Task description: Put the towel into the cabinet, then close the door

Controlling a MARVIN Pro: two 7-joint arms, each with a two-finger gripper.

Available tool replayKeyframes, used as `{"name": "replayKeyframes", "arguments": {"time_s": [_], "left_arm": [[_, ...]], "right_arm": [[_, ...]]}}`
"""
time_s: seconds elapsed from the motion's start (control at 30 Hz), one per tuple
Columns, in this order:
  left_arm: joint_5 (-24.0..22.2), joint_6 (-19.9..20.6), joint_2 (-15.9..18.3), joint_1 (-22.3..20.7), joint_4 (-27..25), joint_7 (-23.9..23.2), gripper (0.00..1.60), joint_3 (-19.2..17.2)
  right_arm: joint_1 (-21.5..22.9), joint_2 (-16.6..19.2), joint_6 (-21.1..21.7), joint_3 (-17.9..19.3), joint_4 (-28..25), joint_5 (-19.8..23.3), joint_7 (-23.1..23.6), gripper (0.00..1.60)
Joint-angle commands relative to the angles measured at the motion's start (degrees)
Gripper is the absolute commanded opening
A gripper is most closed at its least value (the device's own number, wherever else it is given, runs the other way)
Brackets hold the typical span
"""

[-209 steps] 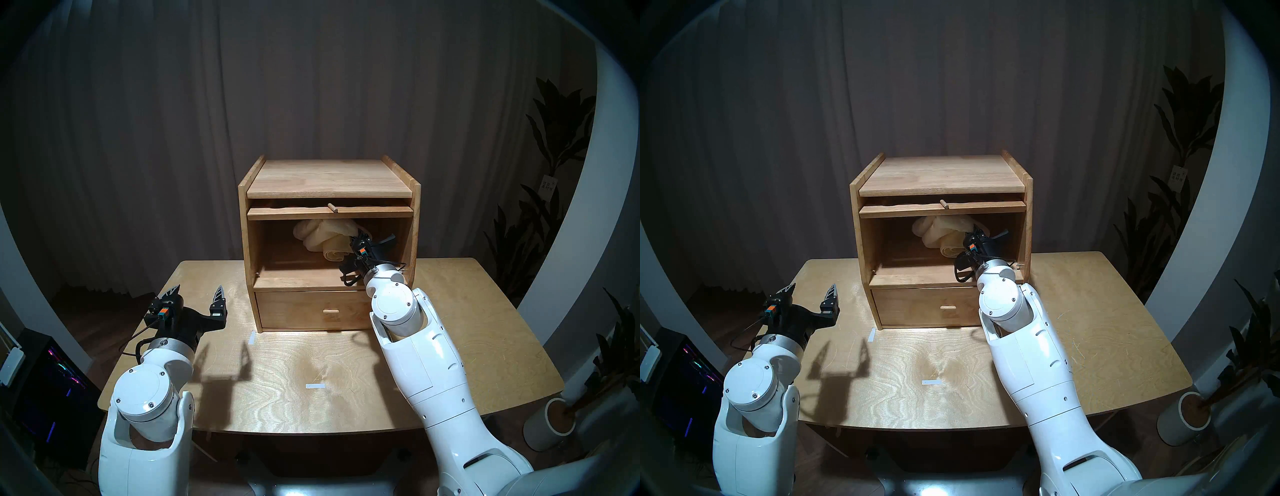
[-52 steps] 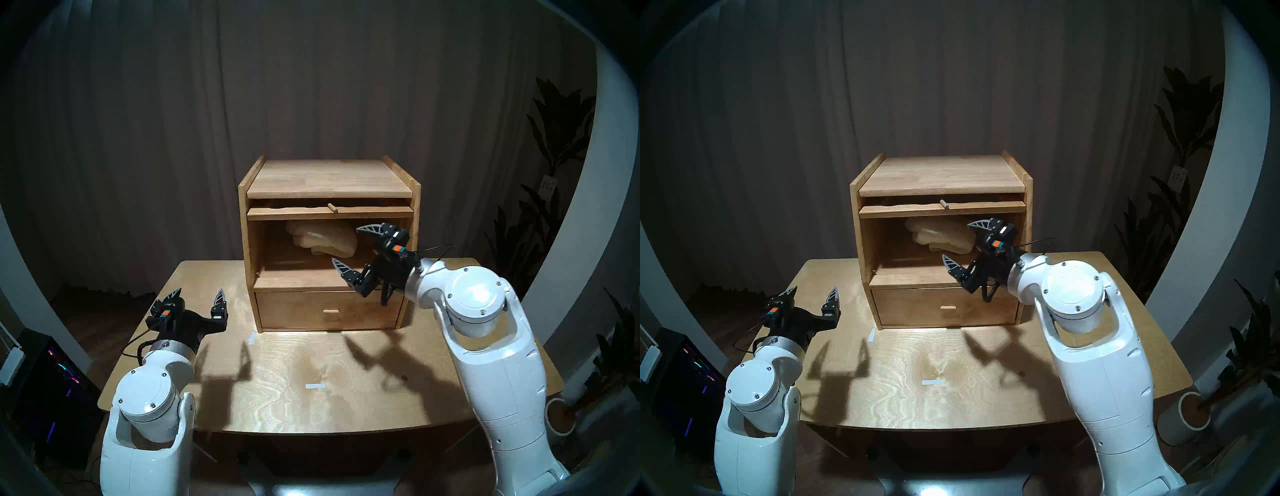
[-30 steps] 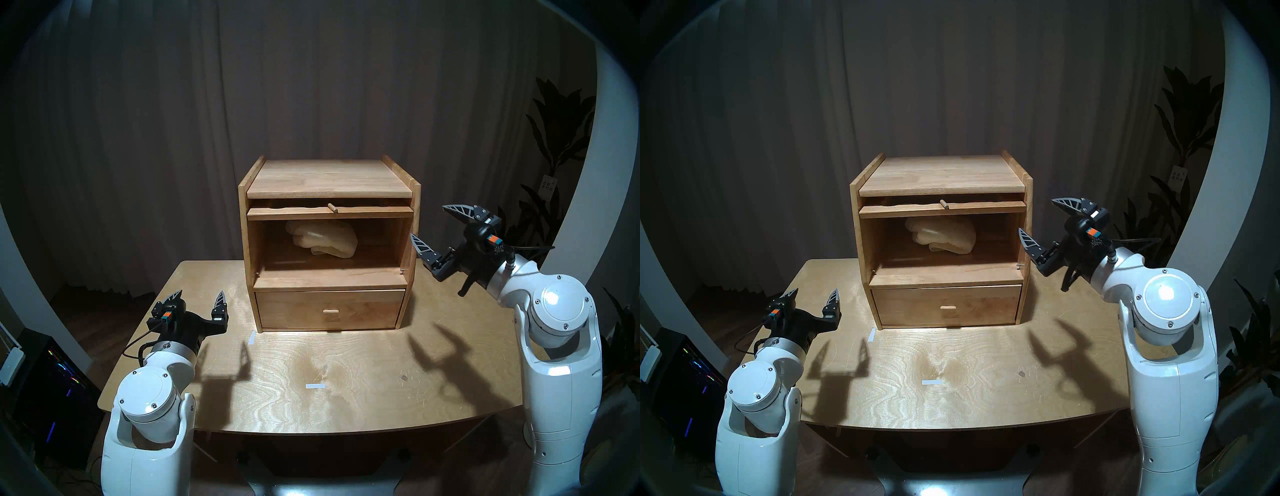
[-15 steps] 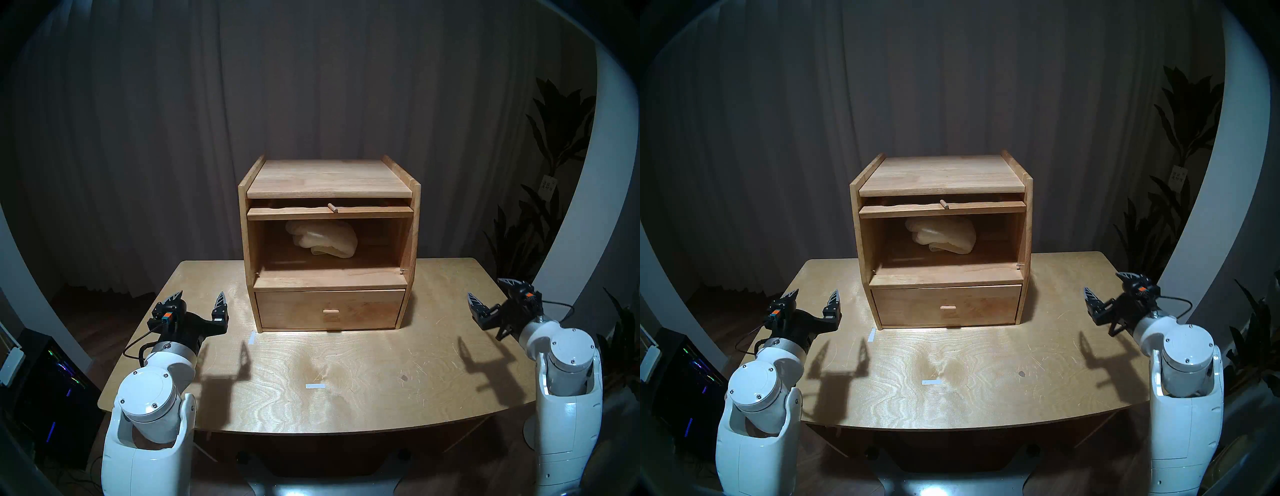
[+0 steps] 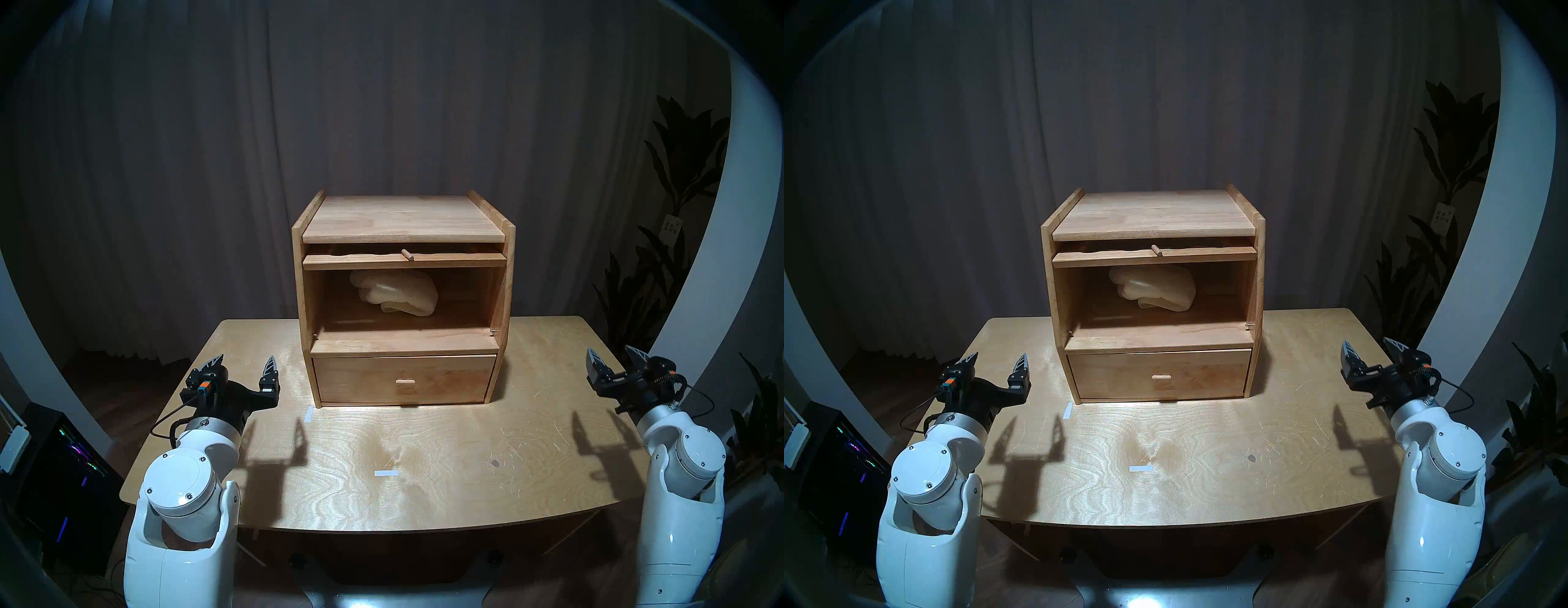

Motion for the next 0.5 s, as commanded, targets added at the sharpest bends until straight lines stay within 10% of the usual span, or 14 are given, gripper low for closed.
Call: {"name": "replayKeyframes", "arguments": {"time_s": [0.0, 0.47], "left_arm": [[-0.1, -0.4, 0.0, -0.6, -1.7, 0.1, 1.60, -0.1], [-0.1, -0.4, -0.1, -0.4, -2.2, 0.1, 1.60, -0.1]], "right_arm": [[6.4, -0.7, -3.9, -6.3, -0.9, 3.4, -3.1, 1.60], [14.8, 6.1, -8.0, -15.8, 8.4, -8.8, -14.2, 1.60]]}}
